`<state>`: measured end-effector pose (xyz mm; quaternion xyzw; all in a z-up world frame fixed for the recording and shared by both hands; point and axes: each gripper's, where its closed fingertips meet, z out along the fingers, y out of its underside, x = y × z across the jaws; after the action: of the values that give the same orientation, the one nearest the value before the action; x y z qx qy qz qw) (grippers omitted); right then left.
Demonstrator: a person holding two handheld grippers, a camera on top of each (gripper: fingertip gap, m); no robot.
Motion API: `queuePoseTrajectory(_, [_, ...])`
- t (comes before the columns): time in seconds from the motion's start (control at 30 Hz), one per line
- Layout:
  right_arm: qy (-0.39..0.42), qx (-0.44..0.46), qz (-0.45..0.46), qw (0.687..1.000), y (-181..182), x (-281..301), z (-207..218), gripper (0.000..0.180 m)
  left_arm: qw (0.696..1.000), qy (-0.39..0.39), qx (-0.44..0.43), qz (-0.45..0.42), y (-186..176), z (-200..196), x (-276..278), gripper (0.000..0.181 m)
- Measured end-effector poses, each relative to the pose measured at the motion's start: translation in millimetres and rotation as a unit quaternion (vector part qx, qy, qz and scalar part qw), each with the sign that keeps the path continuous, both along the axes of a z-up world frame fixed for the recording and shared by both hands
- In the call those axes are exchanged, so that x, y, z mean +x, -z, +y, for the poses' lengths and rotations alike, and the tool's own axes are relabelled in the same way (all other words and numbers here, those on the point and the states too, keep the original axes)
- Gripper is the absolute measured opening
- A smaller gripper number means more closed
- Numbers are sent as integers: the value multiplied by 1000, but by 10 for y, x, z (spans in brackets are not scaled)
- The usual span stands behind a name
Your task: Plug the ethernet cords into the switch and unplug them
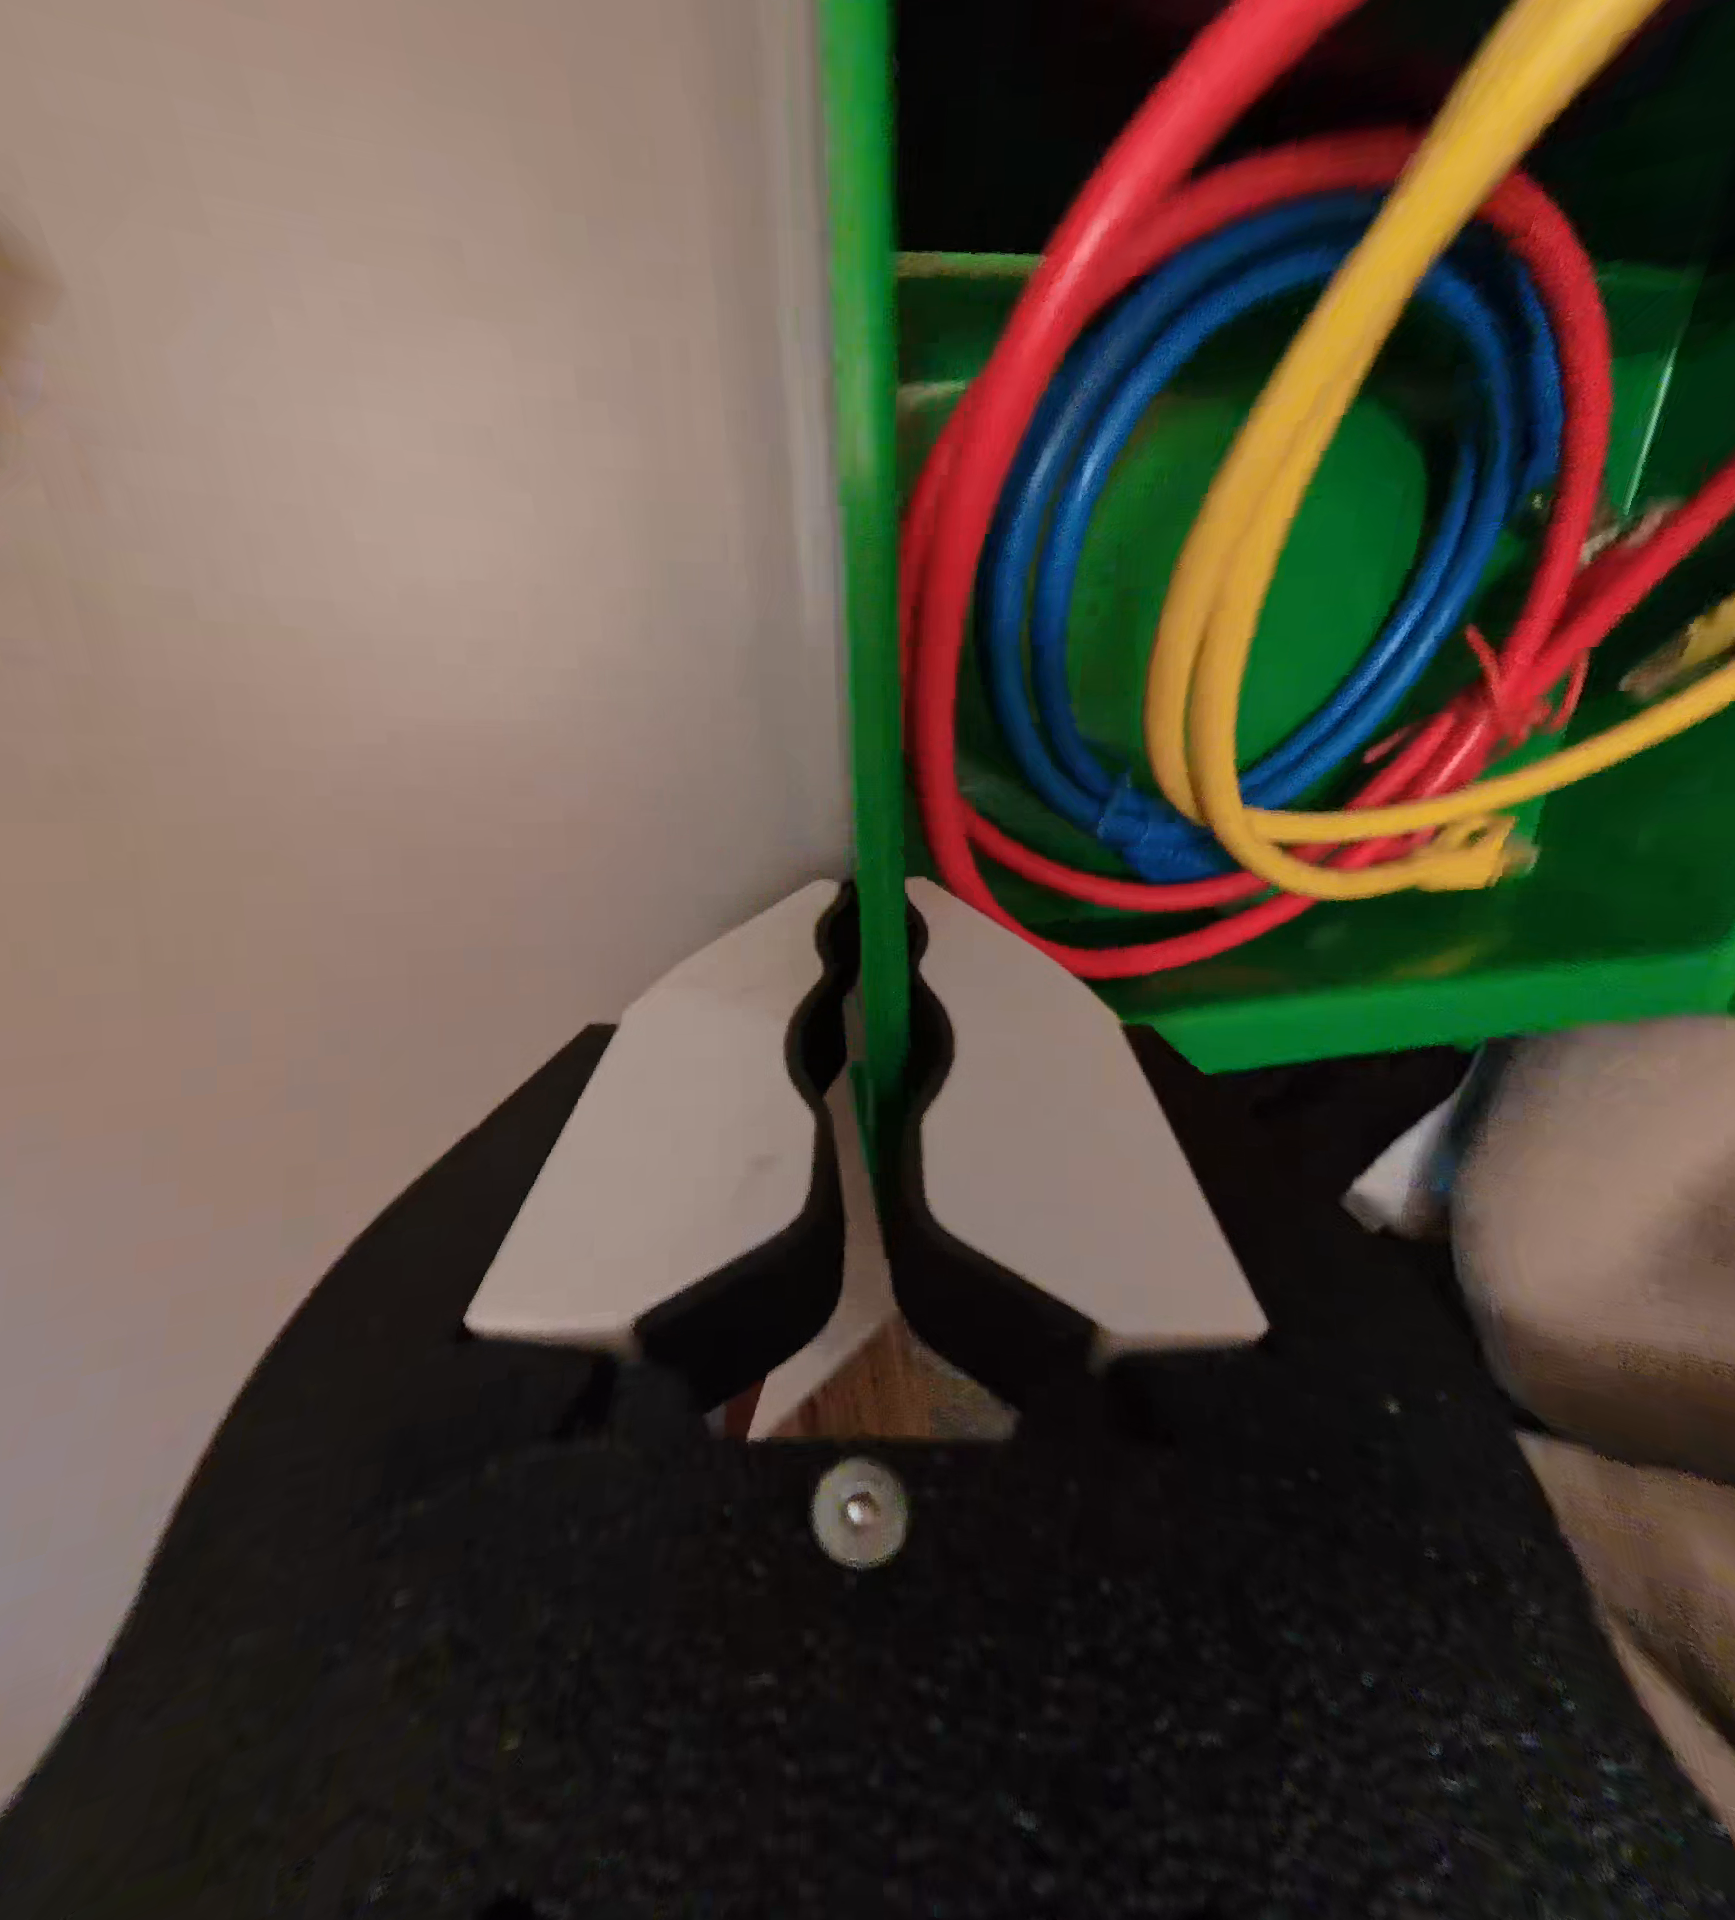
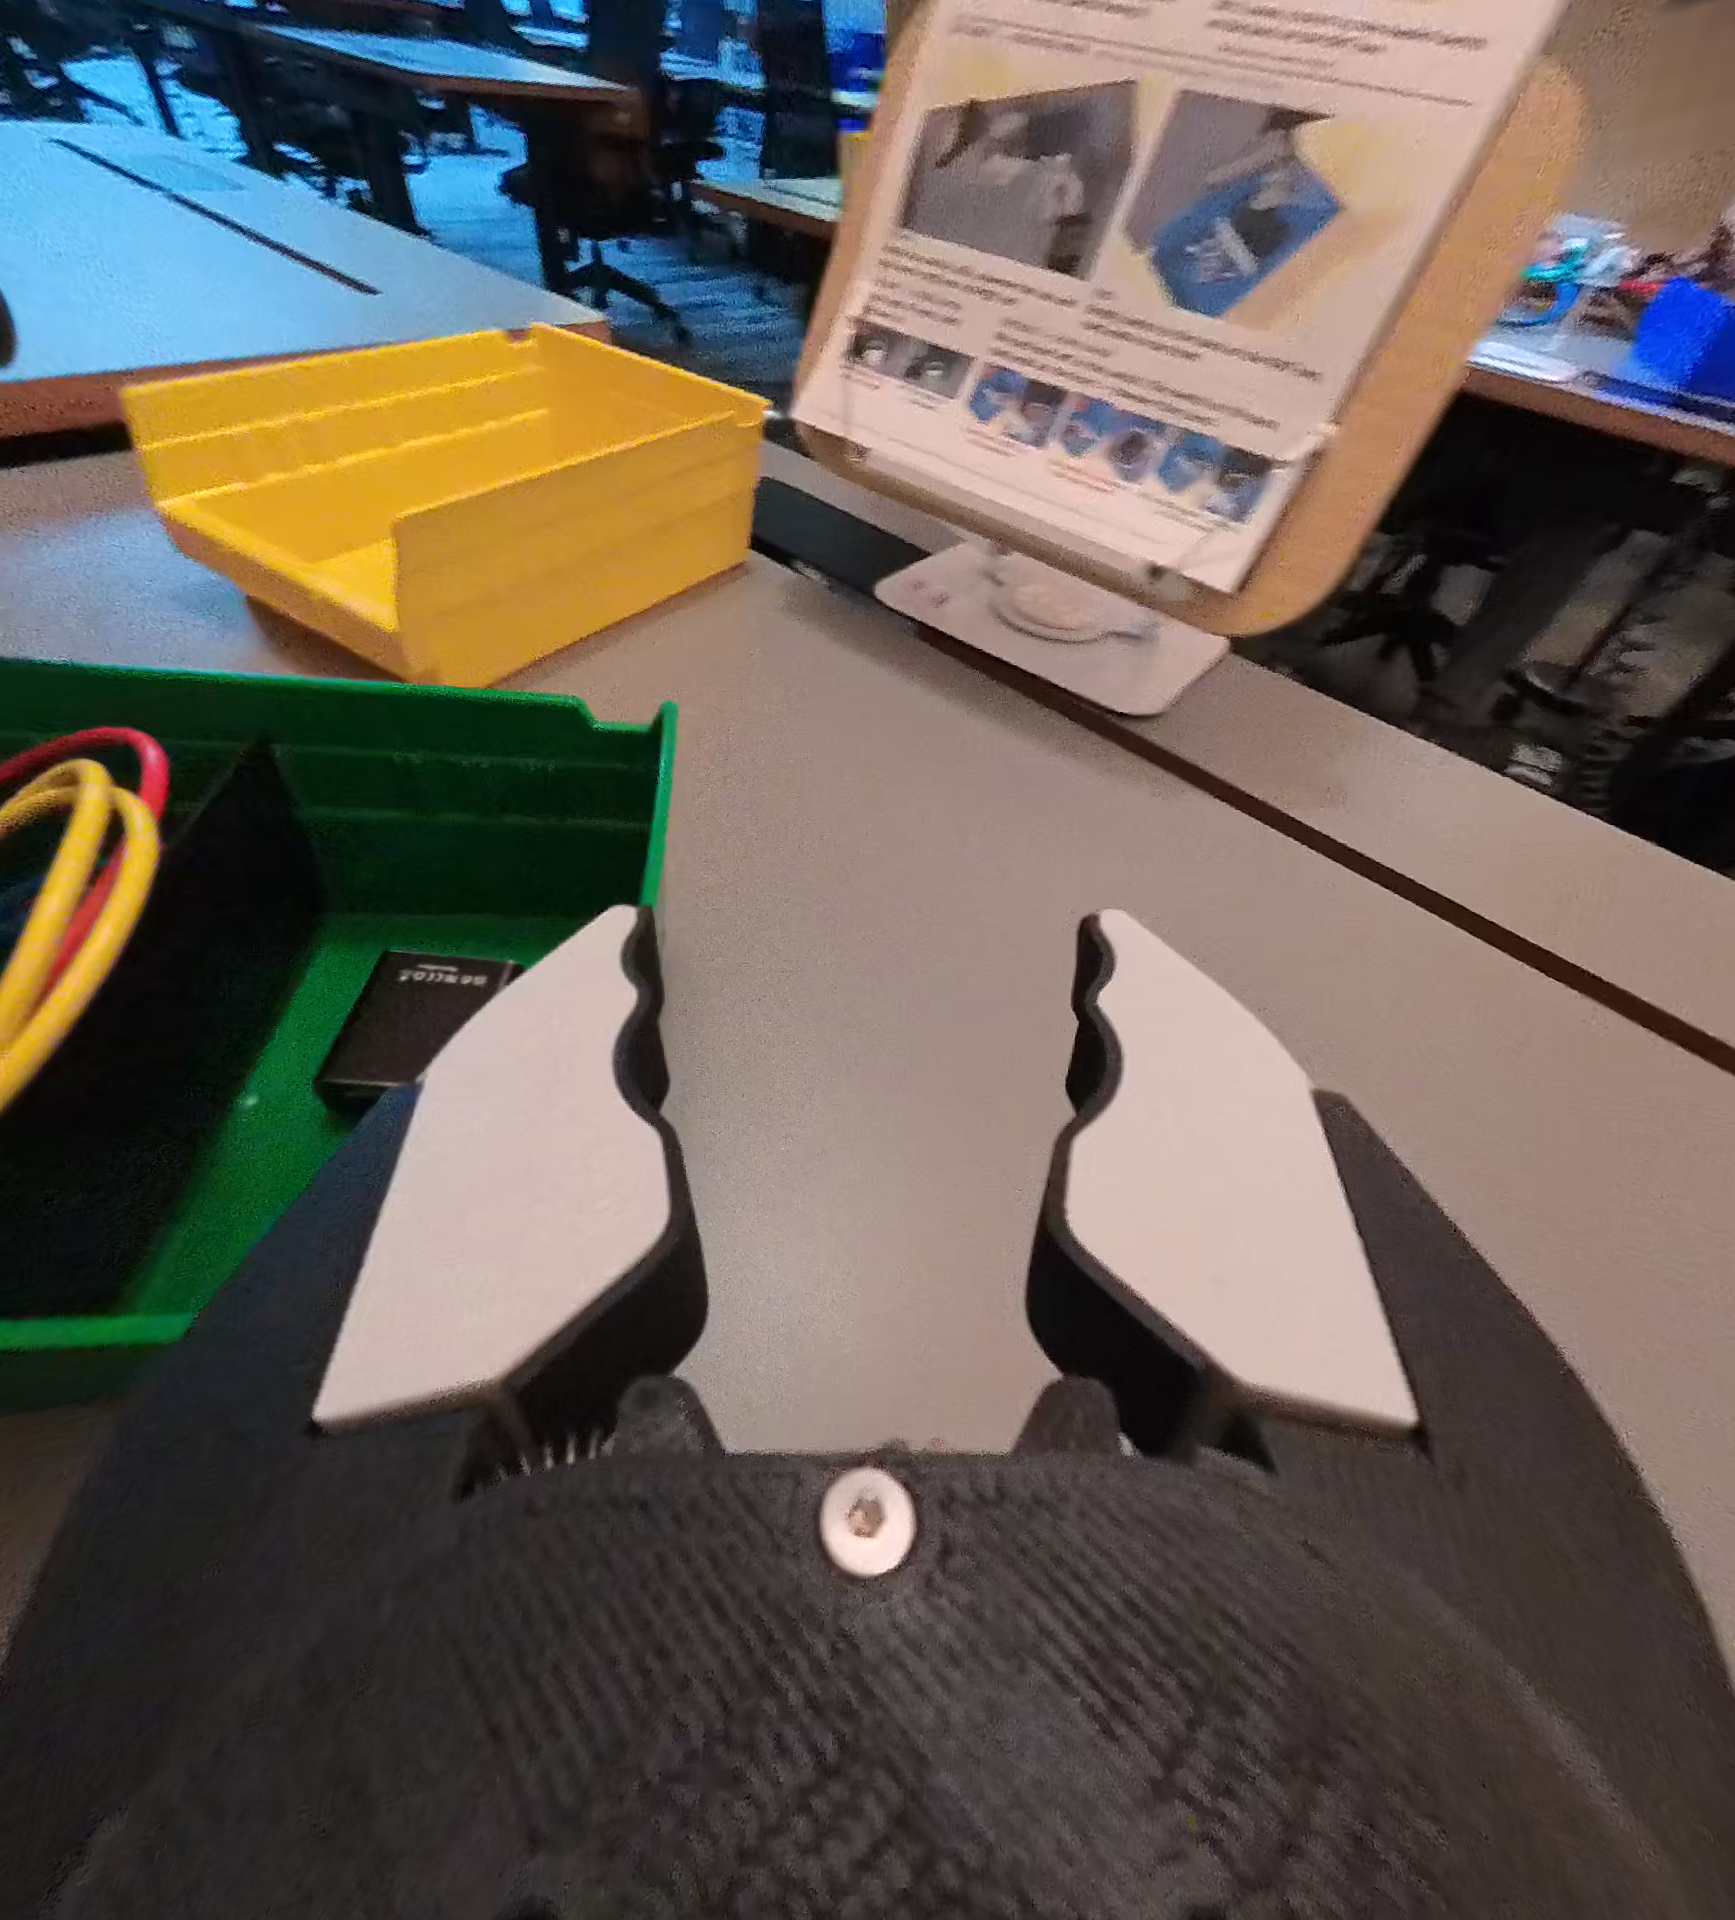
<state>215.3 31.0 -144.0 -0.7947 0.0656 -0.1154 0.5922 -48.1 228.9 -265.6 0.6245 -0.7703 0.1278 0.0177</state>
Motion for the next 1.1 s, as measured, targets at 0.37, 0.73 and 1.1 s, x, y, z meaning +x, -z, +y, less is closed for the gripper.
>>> queuePoseTrajectory(0.37, [-110, -33, 32, 993, 152, -882, 2940, 101, 968, -248, 23, -28, -12, 1223, -2085, 8])
queuePoseTrajectory(0.73, [-15, -182, 93, 979, 1086, -862, 3999, 96, 891, -449, 40, -56, -13, 1769, -3076, 4])
queuePoseTrajectory(1.1, [-44, -247, 86, 964, 1183, -556, 3669, 36, 869, -485, 31, -95, -15, 1918, -3117, 5])
